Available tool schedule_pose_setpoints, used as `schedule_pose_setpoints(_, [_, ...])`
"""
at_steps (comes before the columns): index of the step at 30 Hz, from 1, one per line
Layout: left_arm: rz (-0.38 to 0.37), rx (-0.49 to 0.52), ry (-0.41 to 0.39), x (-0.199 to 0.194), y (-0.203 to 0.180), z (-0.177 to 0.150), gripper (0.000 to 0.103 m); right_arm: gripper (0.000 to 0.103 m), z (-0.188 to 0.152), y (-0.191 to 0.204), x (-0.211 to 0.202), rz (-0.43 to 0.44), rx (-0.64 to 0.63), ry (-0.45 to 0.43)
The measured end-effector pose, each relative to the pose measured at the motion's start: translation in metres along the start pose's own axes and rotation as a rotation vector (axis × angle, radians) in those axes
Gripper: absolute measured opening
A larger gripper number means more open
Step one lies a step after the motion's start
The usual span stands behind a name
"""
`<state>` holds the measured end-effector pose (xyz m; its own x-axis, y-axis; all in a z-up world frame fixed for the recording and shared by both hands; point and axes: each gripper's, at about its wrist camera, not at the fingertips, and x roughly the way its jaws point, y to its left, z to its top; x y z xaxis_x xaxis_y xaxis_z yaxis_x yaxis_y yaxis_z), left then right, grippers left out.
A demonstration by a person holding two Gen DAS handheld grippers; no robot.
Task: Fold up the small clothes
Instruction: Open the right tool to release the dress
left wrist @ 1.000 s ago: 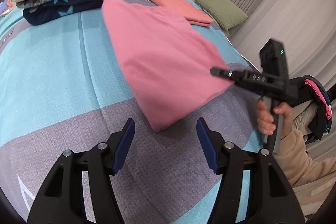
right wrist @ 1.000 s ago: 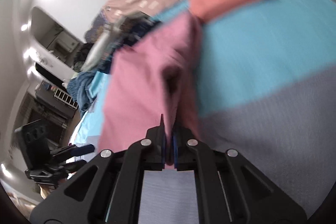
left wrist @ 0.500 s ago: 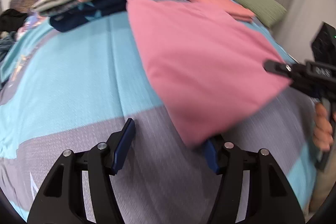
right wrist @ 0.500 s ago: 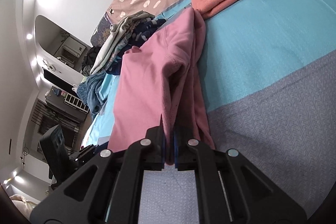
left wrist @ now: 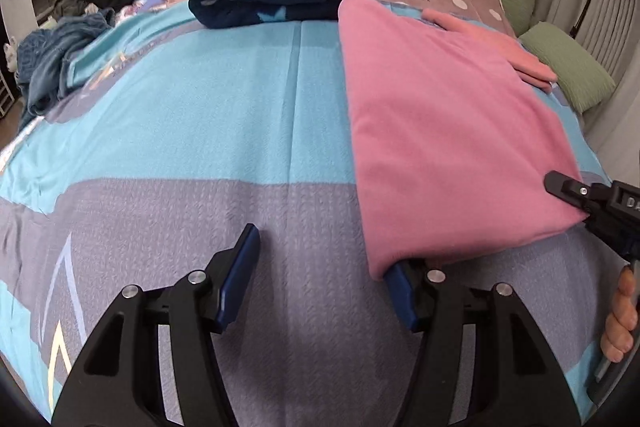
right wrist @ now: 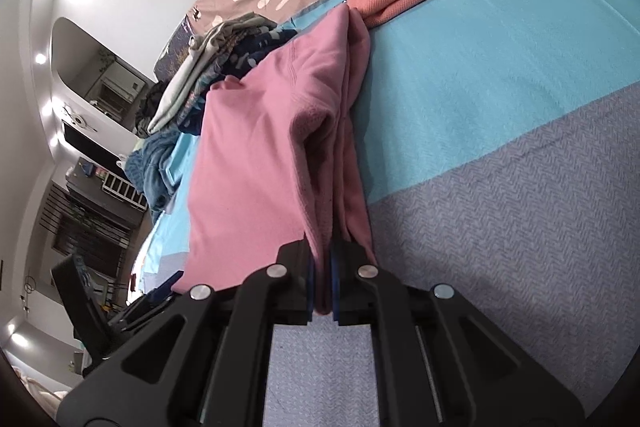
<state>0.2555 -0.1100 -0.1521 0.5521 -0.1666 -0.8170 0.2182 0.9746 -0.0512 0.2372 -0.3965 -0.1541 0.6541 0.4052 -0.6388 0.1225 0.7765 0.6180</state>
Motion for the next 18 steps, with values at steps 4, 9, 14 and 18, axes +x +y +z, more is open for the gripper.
schedule_pose_setpoints(4, [-0.145,0.001,0.098,-0.017,0.016,0.004,0.061,0.017,-0.001,0.011,-0.016,-0.093,-0.075,0.006])
schedule_pose_setpoints(9, [-0.558,-0.081,0.074,-0.04,0.045,0.05,0.06,0.032,0.014,0.053,-0.063,-0.157,-0.243,-0.205])
schedule_pose_setpoints(14, [-0.763,-0.042,-0.015,-0.01,0.023,0.093,0.061,0.043,0.034,0.097,-0.017,-0.169,-0.487,-0.238])
schedule_pose_setpoints(18, [-0.794,-0.183,0.221,0.076,0.019,0.086,0.058,0.039,0.041,0.06,0.042,-0.216,-0.426,-0.066])
